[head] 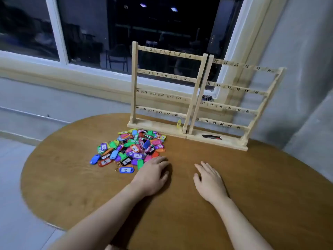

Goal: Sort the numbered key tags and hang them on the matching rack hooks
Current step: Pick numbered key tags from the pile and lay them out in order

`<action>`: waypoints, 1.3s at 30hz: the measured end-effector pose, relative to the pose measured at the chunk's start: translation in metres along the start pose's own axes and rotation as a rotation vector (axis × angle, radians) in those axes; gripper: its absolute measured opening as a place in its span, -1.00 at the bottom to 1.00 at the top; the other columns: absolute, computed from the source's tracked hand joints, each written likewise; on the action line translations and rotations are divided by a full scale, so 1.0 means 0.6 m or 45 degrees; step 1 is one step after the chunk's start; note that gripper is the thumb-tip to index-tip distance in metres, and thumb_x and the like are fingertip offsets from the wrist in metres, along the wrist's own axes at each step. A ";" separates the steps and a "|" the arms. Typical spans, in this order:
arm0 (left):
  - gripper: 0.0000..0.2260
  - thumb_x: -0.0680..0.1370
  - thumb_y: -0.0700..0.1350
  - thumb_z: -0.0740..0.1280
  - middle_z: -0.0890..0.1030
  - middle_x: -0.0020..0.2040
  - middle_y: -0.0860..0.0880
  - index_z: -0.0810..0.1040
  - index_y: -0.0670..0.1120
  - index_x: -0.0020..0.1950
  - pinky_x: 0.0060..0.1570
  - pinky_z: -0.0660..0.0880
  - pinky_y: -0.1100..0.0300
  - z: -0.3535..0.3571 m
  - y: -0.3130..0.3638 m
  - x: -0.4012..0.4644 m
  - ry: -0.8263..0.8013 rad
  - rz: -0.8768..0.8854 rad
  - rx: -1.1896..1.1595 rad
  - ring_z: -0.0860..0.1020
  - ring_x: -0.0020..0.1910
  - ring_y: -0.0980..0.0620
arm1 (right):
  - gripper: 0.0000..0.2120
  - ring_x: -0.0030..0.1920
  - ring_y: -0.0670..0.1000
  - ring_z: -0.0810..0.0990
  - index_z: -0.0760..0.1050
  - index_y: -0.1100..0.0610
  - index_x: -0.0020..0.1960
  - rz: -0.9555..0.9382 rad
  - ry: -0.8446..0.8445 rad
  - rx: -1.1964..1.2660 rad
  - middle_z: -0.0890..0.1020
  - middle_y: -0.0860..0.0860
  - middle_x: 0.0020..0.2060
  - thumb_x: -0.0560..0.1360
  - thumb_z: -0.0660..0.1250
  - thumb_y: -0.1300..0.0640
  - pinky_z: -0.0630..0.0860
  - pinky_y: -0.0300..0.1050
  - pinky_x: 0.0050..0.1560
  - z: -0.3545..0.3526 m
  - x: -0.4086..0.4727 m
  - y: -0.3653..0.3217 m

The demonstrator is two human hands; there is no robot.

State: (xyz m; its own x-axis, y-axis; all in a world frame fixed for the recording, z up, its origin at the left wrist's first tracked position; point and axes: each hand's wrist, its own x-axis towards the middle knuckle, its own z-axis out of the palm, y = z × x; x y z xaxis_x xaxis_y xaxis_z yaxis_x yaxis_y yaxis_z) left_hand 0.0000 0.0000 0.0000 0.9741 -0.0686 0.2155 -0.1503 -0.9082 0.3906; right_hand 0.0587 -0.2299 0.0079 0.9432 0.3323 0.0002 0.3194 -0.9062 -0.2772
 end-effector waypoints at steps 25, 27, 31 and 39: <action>-0.80 0.51 0.17 0.42 0.51 -0.08 0.03 0.69 0.07 -0.05 0.13 0.26 0.01 -0.001 -0.119 0.097 0.567 -0.468 0.144 0.40 0.06 -0.08 | -0.61 0.12 0.02 0.50 0.62 -0.06 0.25 -0.176 0.281 0.266 0.50 -0.07 0.00 0.57 0.30 -0.26 0.45 0.01 0.20 0.066 0.226 -0.150; -0.80 0.52 0.17 0.42 0.52 -0.07 0.02 0.71 0.08 -0.02 0.13 0.25 0.00 -0.001 -0.119 0.098 0.572 -0.476 0.163 0.41 0.07 -0.09 | -0.68 0.09 0.01 0.51 0.63 -0.09 0.22 -0.179 0.286 0.295 0.50 -0.08 -0.01 0.59 0.31 -0.21 0.47 0.01 0.16 0.071 0.231 -0.148; -0.81 0.52 0.14 0.42 0.54 -0.06 0.01 0.72 0.08 0.01 0.13 0.22 0.01 0.002 -0.119 0.099 0.572 -0.480 0.162 0.42 0.08 -0.10 | -0.77 0.05 -0.01 0.52 0.64 -0.11 0.18 -0.165 0.292 0.405 0.50 -0.12 -0.02 0.59 0.34 -0.13 0.51 -0.05 0.02 0.079 0.233 -0.141; -0.71 0.48 0.22 0.41 0.54 0.03 0.04 0.68 0.11 0.11 0.15 0.20 0.00 -0.003 -0.117 0.096 0.522 -0.510 0.109 0.40 0.15 -0.08 | -0.89 -0.09 -0.15 0.54 0.60 -0.07 -0.05 -0.167 0.345 0.702 0.60 -0.17 -0.09 0.57 0.40 0.14 0.43 -0.26 -0.12 0.078 0.238 -0.132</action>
State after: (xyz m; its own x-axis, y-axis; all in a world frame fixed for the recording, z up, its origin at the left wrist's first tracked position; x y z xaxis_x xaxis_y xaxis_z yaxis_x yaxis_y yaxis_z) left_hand 0.0666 0.0603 -0.0135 0.8047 0.4372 0.4017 0.2473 -0.8619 0.4427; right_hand 0.1638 -0.0984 -0.0154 0.9123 0.2878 0.2914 0.4077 -0.5703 -0.7131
